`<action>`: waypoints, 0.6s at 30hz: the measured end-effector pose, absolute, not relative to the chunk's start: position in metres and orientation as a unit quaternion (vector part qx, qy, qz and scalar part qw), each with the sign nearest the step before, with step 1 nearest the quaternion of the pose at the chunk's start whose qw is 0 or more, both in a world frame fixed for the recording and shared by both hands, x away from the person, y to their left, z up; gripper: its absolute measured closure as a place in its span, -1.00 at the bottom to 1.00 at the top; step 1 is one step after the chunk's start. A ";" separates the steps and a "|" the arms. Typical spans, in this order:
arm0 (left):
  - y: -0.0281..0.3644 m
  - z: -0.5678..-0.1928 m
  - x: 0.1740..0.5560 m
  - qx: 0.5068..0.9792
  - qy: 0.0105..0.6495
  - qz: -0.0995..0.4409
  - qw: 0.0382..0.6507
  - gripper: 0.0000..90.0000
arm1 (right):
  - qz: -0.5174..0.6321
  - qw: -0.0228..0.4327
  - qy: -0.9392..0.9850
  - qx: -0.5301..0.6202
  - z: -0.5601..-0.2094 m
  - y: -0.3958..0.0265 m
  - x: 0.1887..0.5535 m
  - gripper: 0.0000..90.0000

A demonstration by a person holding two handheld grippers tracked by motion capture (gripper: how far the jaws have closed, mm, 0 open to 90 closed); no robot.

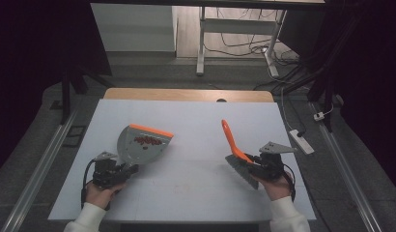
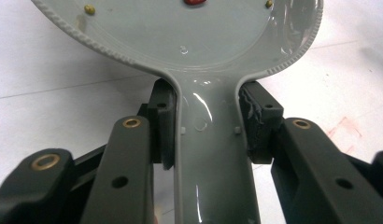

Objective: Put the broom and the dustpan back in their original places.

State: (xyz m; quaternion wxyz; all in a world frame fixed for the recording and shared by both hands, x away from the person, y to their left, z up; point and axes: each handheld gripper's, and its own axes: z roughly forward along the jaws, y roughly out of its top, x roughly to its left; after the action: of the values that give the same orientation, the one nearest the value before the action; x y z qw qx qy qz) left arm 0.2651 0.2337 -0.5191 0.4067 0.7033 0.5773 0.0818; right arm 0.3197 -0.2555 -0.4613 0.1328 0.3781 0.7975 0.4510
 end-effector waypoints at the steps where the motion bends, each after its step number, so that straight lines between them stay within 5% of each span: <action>1: 0.235 -0.519 0.265 0.700 0.581 0.083 0.406 0.36 | 0.449 0.132 0.798 0.380 -0.462 -0.256 0.320 0.55; 18: 0.236 -0.528 0.268 0.674 0.624 0.096 0.383 0.36 | 0.452 0.083 0.783 0.418 -0.479 -0.258 0.325 0.55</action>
State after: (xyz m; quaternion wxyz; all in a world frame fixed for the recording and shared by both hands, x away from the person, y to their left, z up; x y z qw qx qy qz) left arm 0.2675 0.2361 -0.5276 0.3829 0.6742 0.6243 0.0961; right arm 0.3250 -0.2585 -0.4788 0.0828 0.4185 0.7835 0.4519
